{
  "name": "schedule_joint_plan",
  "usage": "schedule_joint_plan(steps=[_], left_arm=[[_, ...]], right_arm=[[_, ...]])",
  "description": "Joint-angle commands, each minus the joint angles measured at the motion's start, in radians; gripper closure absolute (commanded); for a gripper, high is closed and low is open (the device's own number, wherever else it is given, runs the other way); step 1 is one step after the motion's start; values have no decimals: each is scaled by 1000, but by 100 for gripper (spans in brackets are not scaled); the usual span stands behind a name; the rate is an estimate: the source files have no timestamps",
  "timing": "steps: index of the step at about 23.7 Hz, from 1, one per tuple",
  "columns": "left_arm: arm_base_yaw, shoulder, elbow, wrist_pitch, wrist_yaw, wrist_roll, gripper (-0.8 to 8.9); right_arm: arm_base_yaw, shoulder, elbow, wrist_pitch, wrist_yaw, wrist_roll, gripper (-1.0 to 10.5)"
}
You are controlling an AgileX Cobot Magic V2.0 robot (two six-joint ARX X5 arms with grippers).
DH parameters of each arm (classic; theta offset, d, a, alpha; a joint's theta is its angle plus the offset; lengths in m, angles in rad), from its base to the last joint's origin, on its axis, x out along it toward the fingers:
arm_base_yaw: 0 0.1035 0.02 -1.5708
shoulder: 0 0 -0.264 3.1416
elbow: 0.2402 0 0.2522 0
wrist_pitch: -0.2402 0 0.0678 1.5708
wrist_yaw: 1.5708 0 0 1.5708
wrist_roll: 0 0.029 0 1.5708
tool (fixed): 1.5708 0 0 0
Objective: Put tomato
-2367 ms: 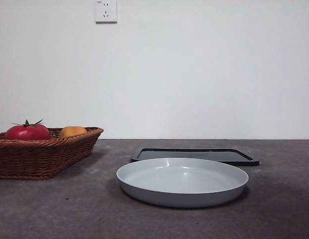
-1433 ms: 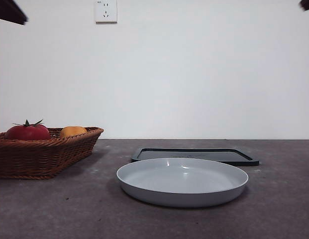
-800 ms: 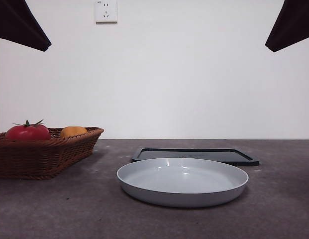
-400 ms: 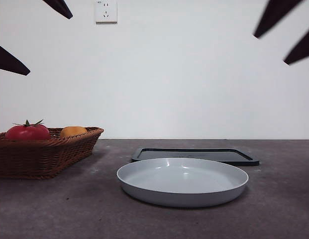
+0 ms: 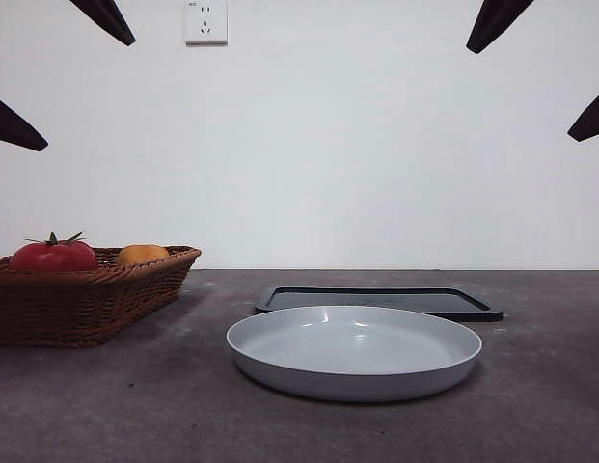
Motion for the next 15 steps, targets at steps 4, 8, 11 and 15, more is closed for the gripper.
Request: schedule_joint_plan(steps=[4, 8, 11, 15], left_arm=[[33, 143, 166, -56, -78, 43, 97], [47, 268, 288, -137, -197, 110, 97], [59, 399, 411, -216, -348, 152, 97], [102, 573, 560, -269, -410, 163, 97]], right_arm=[[7, 14, 29, 5, 4, 31, 380], [7, 18, 31, 5, 4, 40, 380], [7, 18, 31, 5, 4, 39, 380], [7, 18, 31, 5, 2, 39, 380]])
